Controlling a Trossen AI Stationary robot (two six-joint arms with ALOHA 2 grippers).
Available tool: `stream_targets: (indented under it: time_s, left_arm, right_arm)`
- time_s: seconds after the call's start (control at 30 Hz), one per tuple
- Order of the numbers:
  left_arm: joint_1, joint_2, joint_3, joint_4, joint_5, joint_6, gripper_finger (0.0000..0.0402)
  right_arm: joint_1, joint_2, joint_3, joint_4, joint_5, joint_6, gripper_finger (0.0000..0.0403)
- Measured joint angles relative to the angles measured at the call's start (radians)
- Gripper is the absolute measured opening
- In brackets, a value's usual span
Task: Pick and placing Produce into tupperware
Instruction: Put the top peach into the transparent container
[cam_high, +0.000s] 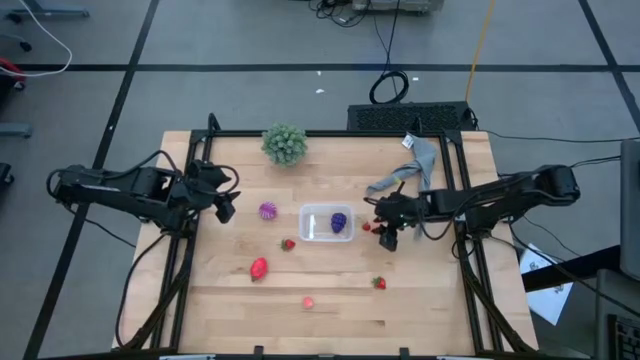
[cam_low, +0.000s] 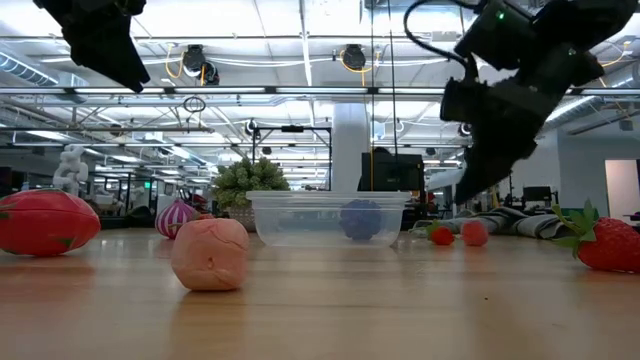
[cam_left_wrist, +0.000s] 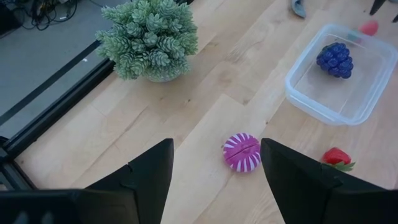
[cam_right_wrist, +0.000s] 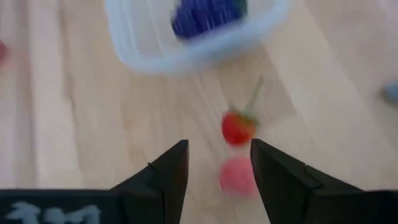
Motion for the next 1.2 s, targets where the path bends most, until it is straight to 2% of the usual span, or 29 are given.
stream_targets:
  time_s: [0.23, 0.73, 1.2]
  left_arm:
    - [0.0, 0.034, 0.0, 0.009, 0.001, 0.01, 0.0243]
    - [0.0, 0.089, 0.0, 0.015, 0.0, 0.027, 0.0243]
    - [0.0, 0.087, 0.0, 0.016, 0.0, 0.029, 0.0244]
  right_arm:
    - [-0.008, -0.007, -0.001, -0.082, 0.003, -0.017, 0.0162]
    - [-0.042, -0.006, -0.001, -0.113, 0.003, -0.008, 0.0162]
    - [-0.037, -0.006, -0.001, -0.112, 0.001, 0.022, 0.0218]
